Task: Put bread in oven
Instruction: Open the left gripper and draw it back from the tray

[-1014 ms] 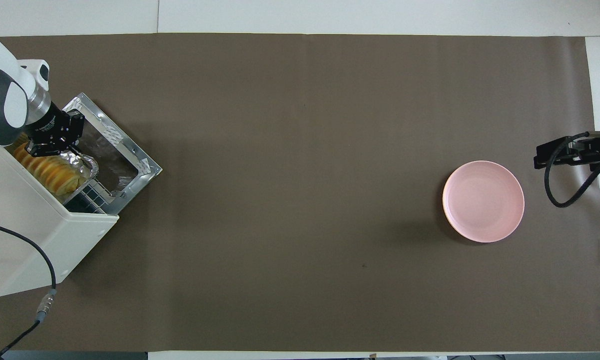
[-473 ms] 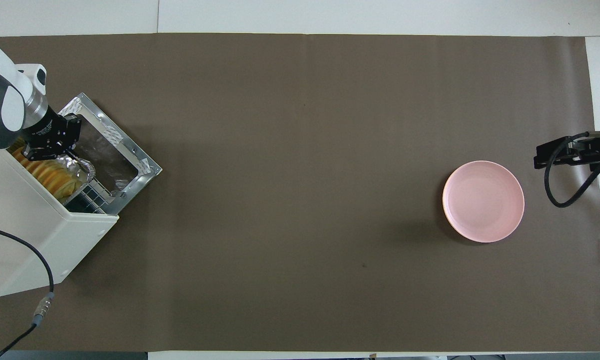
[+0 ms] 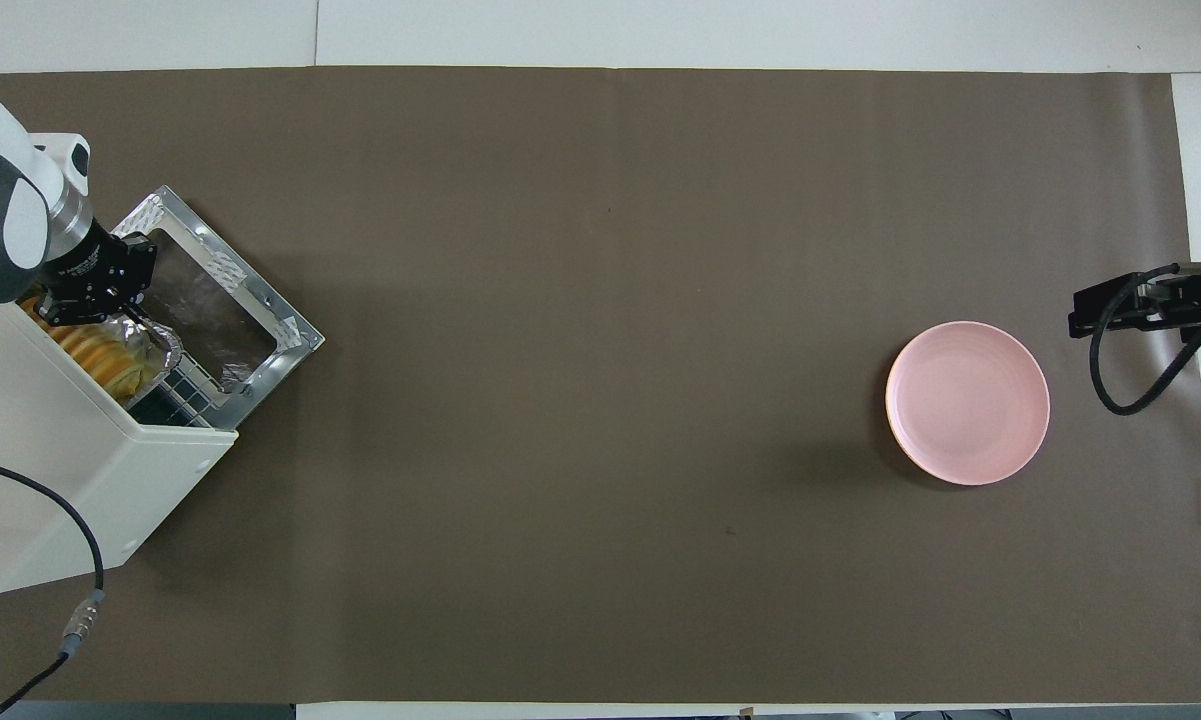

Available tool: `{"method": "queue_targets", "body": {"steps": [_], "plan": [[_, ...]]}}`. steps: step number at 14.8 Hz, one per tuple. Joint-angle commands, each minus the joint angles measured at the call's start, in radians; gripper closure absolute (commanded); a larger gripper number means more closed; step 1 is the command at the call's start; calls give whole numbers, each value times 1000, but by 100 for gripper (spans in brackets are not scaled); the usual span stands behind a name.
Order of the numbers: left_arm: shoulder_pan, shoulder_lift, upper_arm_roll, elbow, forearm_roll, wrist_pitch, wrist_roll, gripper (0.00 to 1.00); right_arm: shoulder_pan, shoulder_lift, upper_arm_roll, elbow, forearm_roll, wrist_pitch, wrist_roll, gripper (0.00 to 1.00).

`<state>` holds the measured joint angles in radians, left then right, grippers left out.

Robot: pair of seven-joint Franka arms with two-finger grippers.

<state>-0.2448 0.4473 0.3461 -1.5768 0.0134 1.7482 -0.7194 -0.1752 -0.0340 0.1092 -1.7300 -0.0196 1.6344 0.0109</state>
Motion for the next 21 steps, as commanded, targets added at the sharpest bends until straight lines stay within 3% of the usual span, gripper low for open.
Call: {"method": "queue_targets", "body": {"steps": [1, 5, 6, 8, 10, 21], "plan": [[-8, -48, 4, -71, 19, 45, 12, 100, -13, -1, 10, 7, 15, -18, 4, 0], [-8, -52, 4, -80, 19, 54, 38, 100, -13, -1, 10, 7, 15, -18, 4, 0], [-10, -53, 4, -80, 19, 54, 46, 90, -13, -1, 10, 7, 15, -18, 4, 0], [-14, -51, 4, -77, 19, 56, 46, 65, -13, -1, 10, 7, 15, -18, 4, 0], [-19, -51, 5, -75, 20, 57, 44, 0, -12, -1, 10, 7, 15, -18, 4, 0], [-53, -50, 5, -51, 54, 54, 46, 0, -13, -1, 10, 7, 15, -18, 4, 0]]}}
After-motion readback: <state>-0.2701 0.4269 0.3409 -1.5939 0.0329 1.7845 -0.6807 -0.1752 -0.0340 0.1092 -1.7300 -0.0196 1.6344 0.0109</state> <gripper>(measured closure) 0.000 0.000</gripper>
